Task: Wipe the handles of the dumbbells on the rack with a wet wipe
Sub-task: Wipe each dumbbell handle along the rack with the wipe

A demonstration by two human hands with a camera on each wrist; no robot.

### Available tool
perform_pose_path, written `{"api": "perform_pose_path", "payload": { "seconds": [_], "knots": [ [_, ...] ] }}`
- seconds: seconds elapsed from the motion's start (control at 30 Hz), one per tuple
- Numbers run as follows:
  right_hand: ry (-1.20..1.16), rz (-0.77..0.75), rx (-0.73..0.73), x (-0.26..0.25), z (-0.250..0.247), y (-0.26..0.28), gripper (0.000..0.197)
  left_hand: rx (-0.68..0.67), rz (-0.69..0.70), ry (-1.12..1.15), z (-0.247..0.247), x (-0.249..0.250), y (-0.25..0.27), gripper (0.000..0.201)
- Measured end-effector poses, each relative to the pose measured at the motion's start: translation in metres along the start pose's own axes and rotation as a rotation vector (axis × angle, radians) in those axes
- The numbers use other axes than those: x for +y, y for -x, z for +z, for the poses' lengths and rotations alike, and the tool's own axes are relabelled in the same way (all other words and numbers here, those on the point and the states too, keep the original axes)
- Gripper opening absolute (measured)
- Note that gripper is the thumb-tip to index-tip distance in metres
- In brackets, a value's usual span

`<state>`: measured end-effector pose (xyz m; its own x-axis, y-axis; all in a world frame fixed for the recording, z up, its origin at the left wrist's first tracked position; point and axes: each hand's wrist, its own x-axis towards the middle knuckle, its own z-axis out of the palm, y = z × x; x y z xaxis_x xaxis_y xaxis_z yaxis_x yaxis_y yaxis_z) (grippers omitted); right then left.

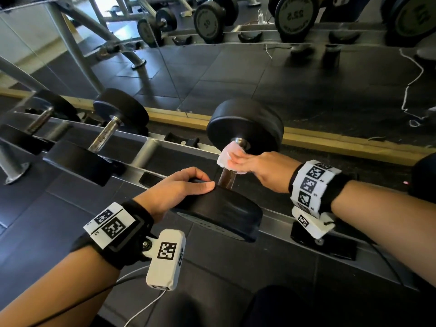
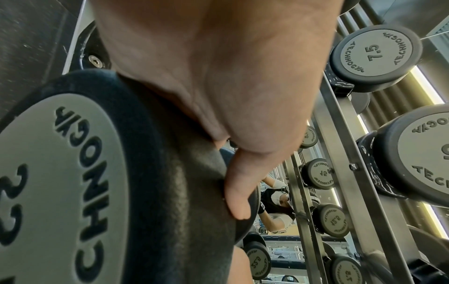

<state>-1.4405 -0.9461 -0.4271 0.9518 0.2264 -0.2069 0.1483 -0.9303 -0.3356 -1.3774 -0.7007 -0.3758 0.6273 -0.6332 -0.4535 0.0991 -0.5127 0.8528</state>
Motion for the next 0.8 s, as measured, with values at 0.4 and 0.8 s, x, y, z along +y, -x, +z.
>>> {"api": "perform_pose_path", "payload": {
  "seconds": [0.4, 0.8],
  "knots": [
    [0.037, -0.059, 0.095, 0.004, 0.003, -0.010, 0.083, 0.003, -0.024, -0.013, -0.002, -0.002, 0.002, 0.052],
    [0.107, -0.014, -0.204, -0.029, -0.030, -0.013, 0.100, 0.223, -0.044, -0.213, -0.001, -0.015, -0.009, 0.062]
  ]
}}
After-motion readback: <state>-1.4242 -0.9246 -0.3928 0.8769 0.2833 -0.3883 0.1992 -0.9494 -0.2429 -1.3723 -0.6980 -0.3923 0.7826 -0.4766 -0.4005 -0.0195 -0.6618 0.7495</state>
